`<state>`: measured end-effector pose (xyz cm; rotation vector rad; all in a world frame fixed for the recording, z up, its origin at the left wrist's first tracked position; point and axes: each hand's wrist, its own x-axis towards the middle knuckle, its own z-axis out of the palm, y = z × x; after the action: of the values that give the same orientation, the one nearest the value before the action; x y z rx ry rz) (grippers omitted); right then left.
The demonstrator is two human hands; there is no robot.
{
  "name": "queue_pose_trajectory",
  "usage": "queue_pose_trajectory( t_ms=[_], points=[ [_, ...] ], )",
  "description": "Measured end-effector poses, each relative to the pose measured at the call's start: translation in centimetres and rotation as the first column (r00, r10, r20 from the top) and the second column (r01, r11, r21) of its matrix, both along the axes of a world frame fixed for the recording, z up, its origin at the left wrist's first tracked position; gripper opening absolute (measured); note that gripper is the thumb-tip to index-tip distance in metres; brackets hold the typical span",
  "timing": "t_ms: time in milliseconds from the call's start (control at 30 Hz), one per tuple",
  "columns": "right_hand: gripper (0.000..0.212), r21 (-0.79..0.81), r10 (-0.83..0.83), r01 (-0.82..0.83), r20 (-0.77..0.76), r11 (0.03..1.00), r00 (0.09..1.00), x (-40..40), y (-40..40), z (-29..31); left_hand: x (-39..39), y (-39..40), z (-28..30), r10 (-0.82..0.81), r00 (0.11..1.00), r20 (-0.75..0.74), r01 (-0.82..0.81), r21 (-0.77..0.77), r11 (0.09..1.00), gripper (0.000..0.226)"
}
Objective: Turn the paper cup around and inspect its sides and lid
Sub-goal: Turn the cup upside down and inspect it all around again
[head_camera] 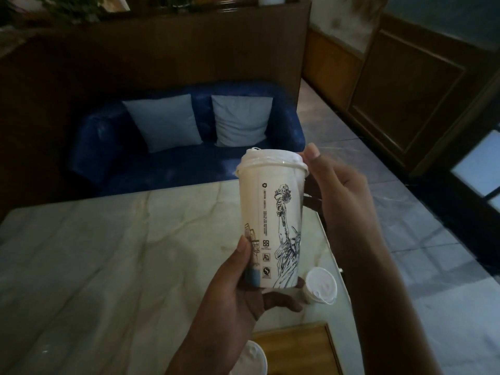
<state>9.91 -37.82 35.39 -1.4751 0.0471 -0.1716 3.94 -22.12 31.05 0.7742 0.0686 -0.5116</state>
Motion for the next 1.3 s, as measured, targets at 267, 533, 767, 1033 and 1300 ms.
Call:
queue_pose_trajectory(
  t_ms=[267, 533, 767, 1033, 1300],
  points=[
    [0.048, 0.002, -0.003, 0.003, -0.028, 1.0, 1.0, -0.1, 0.1, -0.1, -0.1, 0.2, -0.2, -0.002, 0.999, 0.041, 0.0, 0.048, 0.999, 0.054],
    [0.05, 0.009, -0.001, 0.001, -0.047, 1.0, 0.999, -0.2, 0.0, -0.2, -0.2, 0.3, -0.3, 0.011, 1.0, 0.002, -0.012, 0.071, 0.997, 0.077],
    [0.043, 0.005, -0.003, 0.004, -0.046, 1.0, 0.999, -0.3, -0.1, -0.3, -0.4, 0.4, -0.5, 0.009, 1.0, 0.012, -0.01, 0.054, 0.998, 0.066],
    [0.028, -0.023, 0.026, -0.027, -0.048, 0.999, 0.998, -0.2, -0.2, -0.6, -0.5, 0.2, -0.6, 0.014, 0.999, 0.037, -0.019, 0.134, 0.991, 0.062],
    [0.026, -0.047, 0.008, -0.01, -0.05, 0.999, 0.999, 0.0, -0.4, -1.2, -0.7, 0.4, -0.5, 0.053, 0.997, 0.056, -0.062, 0.176, 0.982, 0.088]
  ],
)
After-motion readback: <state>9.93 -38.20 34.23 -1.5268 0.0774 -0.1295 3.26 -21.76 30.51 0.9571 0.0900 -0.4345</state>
